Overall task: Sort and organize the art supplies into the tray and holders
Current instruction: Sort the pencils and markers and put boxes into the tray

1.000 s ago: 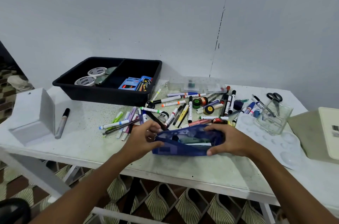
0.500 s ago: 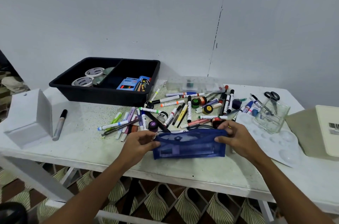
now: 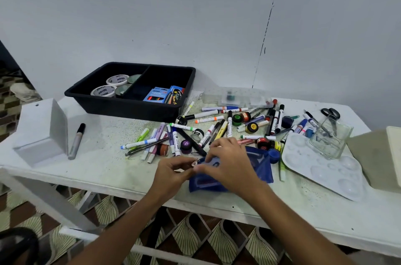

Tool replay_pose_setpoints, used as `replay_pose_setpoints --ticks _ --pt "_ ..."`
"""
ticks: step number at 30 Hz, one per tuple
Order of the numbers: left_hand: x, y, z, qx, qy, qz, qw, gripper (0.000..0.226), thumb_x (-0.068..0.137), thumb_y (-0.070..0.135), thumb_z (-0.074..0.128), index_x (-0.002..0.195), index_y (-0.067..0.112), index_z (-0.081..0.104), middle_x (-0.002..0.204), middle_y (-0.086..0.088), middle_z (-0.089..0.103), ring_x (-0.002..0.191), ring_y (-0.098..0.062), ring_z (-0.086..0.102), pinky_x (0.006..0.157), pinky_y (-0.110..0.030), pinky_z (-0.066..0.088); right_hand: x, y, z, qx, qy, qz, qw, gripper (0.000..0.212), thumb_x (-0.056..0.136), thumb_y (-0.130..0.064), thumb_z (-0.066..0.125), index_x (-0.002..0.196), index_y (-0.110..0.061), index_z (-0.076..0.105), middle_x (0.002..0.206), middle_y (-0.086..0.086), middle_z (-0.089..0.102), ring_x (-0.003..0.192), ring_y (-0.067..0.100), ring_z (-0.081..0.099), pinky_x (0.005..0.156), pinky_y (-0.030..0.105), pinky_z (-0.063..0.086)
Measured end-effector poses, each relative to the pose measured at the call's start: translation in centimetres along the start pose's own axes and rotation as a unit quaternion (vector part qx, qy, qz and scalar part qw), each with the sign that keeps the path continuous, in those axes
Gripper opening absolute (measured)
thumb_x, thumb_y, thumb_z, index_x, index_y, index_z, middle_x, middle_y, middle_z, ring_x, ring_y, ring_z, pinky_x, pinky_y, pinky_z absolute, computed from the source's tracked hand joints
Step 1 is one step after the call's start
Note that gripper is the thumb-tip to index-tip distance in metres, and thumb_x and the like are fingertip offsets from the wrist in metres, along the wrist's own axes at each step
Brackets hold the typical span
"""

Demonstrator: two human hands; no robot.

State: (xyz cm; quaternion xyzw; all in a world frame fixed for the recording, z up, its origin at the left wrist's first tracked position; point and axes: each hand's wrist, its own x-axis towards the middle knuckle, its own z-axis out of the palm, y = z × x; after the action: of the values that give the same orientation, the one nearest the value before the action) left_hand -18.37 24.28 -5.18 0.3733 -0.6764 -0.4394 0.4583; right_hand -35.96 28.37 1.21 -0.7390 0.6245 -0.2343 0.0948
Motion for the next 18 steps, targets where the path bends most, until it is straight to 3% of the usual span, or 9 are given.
replay_pose_setpoints --ticks 2,6,11,15,18 --pt "-0.2 0.1 0.0 0.006 0.003 0.007 1.0 0.019 0.075 0.021 0.072 0.093 0.021 0.073 0.083 0.007 0.074 0.076 -0.015 0.07 0.064 -0.029 0.059 0.4 -0.9 0.9 -0.047 -0.001 0.007 0.999 0.064 0.07 -0.078 0.044 0.082 -0.021 0.072 0.104 -0.006 0.058 0.106 0.018 0.045 0.087 0.035 0.032" --pt "-0.6 0.0 0.0 0.014 0.014 -0.004 1.0 0.025 0.078 0.006 0.072 0.092 0.027 0.072 0.084 0.007 0.074 0.077 -0.013 0.07 0.066 -0.031 0.06 0.9 -2.0 0.8 -0.069 -0.007 0.021 0.997 0.041 0.08 -0.06 0.062 0.089 -0.022 0.073 0.115 -0.005 0.056 0.114 0.019 0.04 0.093 0.037 0.03" --pt "-0.6 -0.1 -0.1 0.003 0.008 -0.021 1.0 0.026 0.077 -0.001 0.074 0.098 0.015 0.073 0.088 0.002 0.075 0.082 -0.015 0.071 0.07 -0.028 0.059 0.9 -2.1 1.0 -0.12 -0.004 -0.017 0.993 0.034 0.093 -0.042 0.051 0.094 -0.019 0.076 0.119 -0.003 0.059 0.116 0.023 0.044 0.092 0.04 0.036" --pt "-0.8 0.0 0.0 0.0 0.005 -0.018 1.0 0.023 0.076 0.011 0.076 0.098 0.015 0.073 0.088 0.002 0.075 0.082 -0.015 0.071 0.071 -0.031 0.059 0.7 -1.5 1.6 -0.123 0.06 -0.035 0.99 0.032 0.083 -0.033 0.051 0.072 -0.013 0.074 0.099 0.002 0.068 0.098 0.028 0.059 0.073 0.044 0.047" --pt "-0.9 0.4 0.1 -0.003 0.012 -0.016 1.0 0.021 0.073 0.024 0.074 0.094 0.021 0.072 0.089 0.004 0.074 0.082 -0.013 0.07 0.071 -0.031 0.059 0.8 -1.3 1.5 -0.098 0.04 -0.023 0.994 0.031 0.087 -0.031 0.053 0.076 -0.01 0.073 0.11 0.003 0.065 0.107 0.029 0.054 0.08 0.044 0.043"
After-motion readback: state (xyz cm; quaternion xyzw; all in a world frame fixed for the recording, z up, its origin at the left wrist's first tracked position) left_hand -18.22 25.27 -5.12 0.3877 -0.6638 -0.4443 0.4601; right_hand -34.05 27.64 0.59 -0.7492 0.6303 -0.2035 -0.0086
